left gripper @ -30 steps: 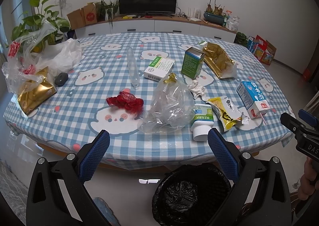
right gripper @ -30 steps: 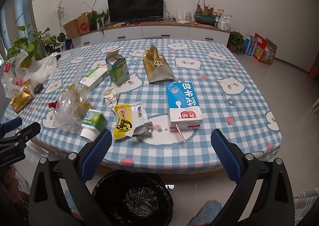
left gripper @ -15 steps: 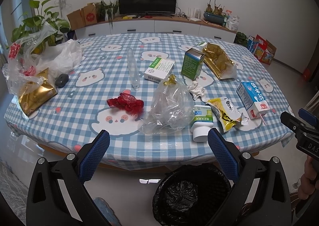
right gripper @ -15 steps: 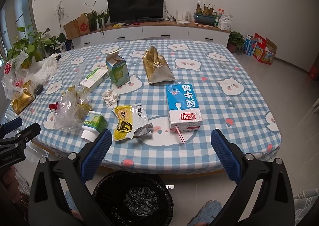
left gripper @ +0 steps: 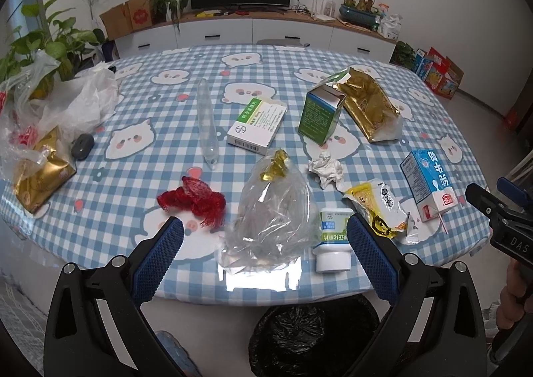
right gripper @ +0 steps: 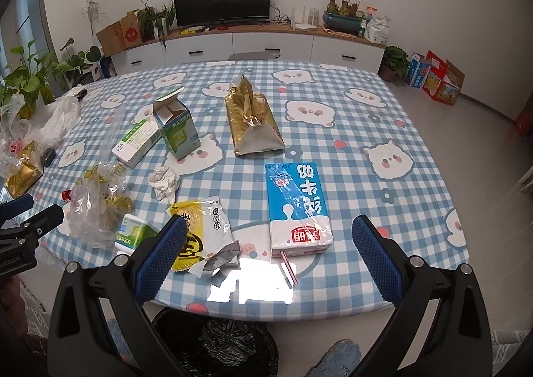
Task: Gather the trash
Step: 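Grasp the clear plastic bag with the left tool while the right grasps the milk carton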
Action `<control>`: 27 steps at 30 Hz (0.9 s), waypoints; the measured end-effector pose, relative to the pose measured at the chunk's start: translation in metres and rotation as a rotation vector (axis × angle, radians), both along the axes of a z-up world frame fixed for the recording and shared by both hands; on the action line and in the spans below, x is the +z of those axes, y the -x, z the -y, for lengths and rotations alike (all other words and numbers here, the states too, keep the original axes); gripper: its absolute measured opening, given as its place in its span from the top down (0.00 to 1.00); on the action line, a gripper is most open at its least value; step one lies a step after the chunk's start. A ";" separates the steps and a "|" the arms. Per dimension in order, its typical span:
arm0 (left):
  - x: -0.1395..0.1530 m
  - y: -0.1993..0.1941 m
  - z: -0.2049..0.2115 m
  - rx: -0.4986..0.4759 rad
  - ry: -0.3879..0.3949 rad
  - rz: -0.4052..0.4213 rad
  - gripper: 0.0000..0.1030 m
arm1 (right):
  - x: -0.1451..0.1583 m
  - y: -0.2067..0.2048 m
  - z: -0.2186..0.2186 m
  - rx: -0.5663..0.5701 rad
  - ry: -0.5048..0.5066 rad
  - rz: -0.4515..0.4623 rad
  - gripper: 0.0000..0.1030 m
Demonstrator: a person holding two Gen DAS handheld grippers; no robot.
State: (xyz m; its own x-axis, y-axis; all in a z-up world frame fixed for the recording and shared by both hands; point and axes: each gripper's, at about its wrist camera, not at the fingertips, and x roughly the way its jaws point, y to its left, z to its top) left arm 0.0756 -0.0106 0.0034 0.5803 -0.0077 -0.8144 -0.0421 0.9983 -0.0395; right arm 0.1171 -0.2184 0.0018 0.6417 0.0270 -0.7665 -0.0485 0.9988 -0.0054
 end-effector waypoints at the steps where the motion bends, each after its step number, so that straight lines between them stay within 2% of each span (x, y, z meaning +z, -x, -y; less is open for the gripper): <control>1: -0.002 -0.006 0.002 -0.006 -0.007 -0.006 0.07 | -0.003 -0.006 0.001 -0.004 0.005 -0.006 0.07; 13: -0.038 -0.062 0.006 -0.026 -0.015 -0.087 0.11 | -0.046 -0.063 0.012 -0.042 0.012 -0.107 0.09; 20: -0.055 -0.075 0.000 -0.022 -0.006 -0.133 0.19 | -0.071 -0.074 0.013 -0.054 0.030 -0.165 0.14; 27: -0.065 -0.080 -0.001 -0.038 0.013 -0.167 0.34 | -0.082 -0.080 0.017 -0.063 0.018 -0.204 0.23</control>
State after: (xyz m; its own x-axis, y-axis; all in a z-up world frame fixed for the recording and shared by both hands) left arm 0.1552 -0.0099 -0.0619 0.4362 -0.0383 -0.8990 -0.0109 0.9988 -0.0478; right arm 0.1971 -0.2359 -0.0799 0.4732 -0.0233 -0.8807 0.0126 0.9997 -0.0197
